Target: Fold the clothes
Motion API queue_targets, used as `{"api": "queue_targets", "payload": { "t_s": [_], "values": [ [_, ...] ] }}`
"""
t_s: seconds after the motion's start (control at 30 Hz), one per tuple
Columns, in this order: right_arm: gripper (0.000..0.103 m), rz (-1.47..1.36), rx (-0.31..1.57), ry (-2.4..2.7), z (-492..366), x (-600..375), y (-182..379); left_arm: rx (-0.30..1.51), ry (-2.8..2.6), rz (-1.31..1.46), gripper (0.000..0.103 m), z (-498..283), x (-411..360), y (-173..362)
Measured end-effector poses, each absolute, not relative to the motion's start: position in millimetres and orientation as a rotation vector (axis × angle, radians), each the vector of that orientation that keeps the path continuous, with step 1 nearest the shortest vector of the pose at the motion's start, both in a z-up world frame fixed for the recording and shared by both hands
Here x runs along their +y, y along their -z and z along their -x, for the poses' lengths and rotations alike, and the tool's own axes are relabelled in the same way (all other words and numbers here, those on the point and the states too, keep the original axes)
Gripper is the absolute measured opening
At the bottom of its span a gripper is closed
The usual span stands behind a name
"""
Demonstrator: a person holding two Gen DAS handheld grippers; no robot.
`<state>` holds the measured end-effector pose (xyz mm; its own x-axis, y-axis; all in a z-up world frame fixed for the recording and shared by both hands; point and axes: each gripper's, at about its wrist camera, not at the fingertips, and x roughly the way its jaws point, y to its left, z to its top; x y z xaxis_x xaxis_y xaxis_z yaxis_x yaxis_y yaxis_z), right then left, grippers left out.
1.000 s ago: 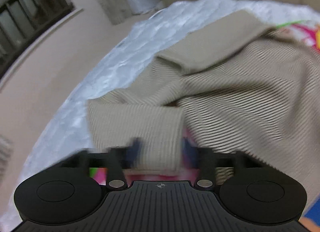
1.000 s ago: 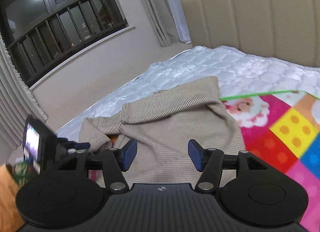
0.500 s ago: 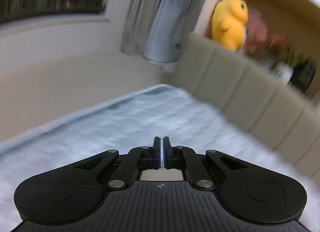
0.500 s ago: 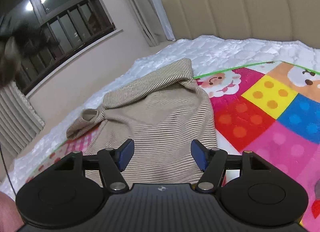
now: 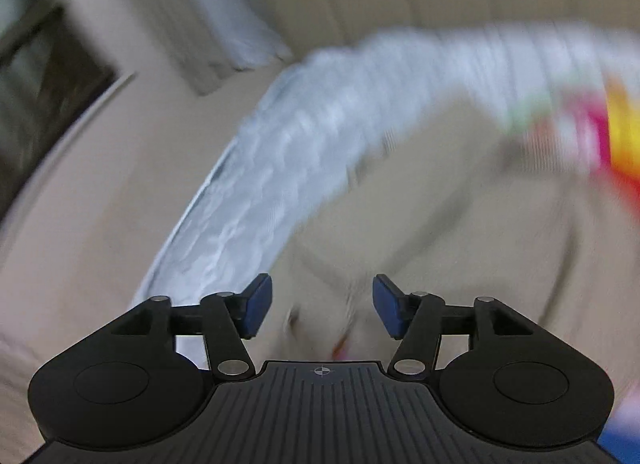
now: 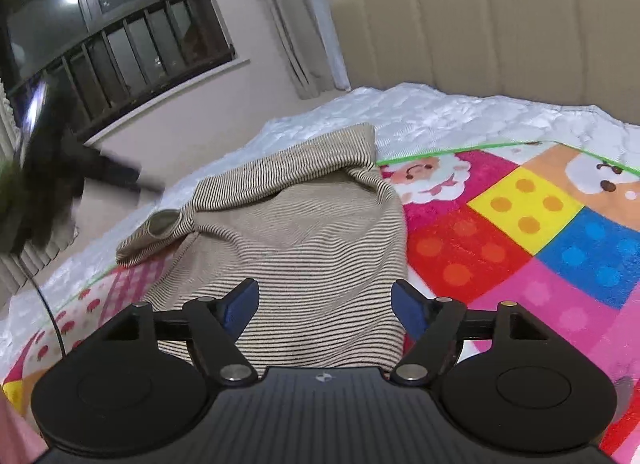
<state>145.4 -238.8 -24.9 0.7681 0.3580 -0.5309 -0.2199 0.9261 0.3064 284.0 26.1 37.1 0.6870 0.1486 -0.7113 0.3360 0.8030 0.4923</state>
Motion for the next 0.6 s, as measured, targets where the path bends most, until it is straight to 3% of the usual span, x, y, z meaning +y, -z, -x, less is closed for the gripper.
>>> {"api": "queue_targets", "payload": {
  "t_s": [0.07,0.33,0.37,0.43,0.47,0.6],
  "values": [
    [0.074,-0.237,0.617,-0.315,-143.7,-238.9,21.3,0.841,0.127,-0.811,0.076,-266.4,31.0,-12.0],
    [0.075,-0.203,0.595,-0.305,-129.6,-233.5,0.6,0.9,0.124,-1.065,0.077,-250.5,44.0,64.4],
    [0.075,-0.2,0.595,-0.297,-127.4,-234.3,-2.1,0.895,0.108,-1.065,0.071,-255.3,43.9,67.4],
    [0.075,-0.197,0.592,-0.281,-123.6,-236.8,-6.7,0.892,0.064,-1.035,0.035,-266.0,47.3,66.7],
    [0.075,-0.198,0.589,-0.271,-122.6,-239.1,-8.5,0.893,0.04,-1.004,0.009,-271.6,50.3,62.9],
    [0.075,-0.21,0.583,-0.237,-121.8,-246.4,-11.6,0.852,-0.029,-0.793,0.008,-287.6,71.1,19.7]
  ]
}}
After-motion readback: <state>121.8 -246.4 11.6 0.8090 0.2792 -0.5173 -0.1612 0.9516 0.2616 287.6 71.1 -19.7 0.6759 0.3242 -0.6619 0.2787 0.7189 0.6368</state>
